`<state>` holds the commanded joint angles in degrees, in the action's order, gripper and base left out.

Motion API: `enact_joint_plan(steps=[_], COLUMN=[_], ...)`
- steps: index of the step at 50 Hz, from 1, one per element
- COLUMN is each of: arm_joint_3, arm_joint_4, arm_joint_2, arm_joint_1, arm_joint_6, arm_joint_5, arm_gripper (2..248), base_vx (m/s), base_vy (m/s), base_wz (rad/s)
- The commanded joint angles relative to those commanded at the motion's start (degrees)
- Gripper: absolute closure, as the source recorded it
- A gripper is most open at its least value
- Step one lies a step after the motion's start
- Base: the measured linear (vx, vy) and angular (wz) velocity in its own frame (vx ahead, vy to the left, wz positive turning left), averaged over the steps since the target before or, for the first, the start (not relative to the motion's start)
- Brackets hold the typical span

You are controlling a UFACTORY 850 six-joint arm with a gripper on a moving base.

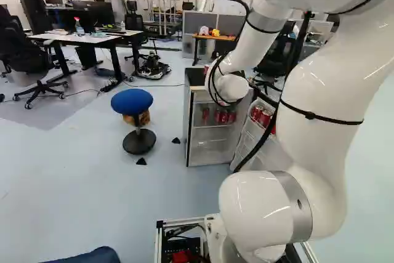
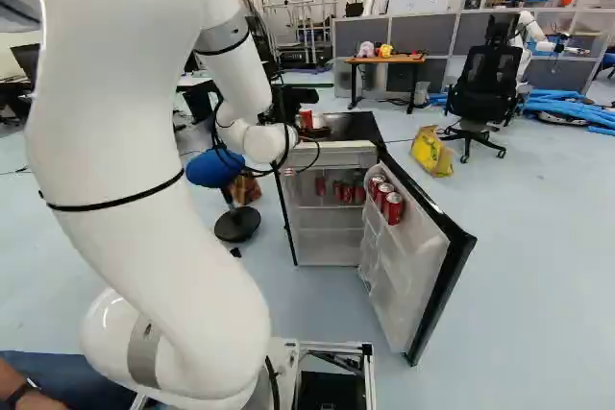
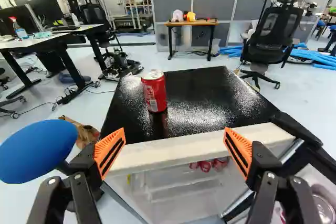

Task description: Grab a drink from the fridge

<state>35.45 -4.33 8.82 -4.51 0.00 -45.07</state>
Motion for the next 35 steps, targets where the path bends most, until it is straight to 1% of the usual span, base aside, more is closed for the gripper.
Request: enact_joint_plan(steps=[25, 35], arm_joint_3=[-5.45, -7.1], arm_joint_4=[0.59, 0.99], arm_joint_2=[-8.51, -11.57], arm_joint_1=[-3.79, -5.62], arm_joint_6=[0.0, 0.0], arm_joint_5=[9.5, 12.22], arm_gripper=[3, 3], base_vx=[0.0, 0.0], base_vy=[0.0, 0.0], base_wz=[0.0, 0.0])
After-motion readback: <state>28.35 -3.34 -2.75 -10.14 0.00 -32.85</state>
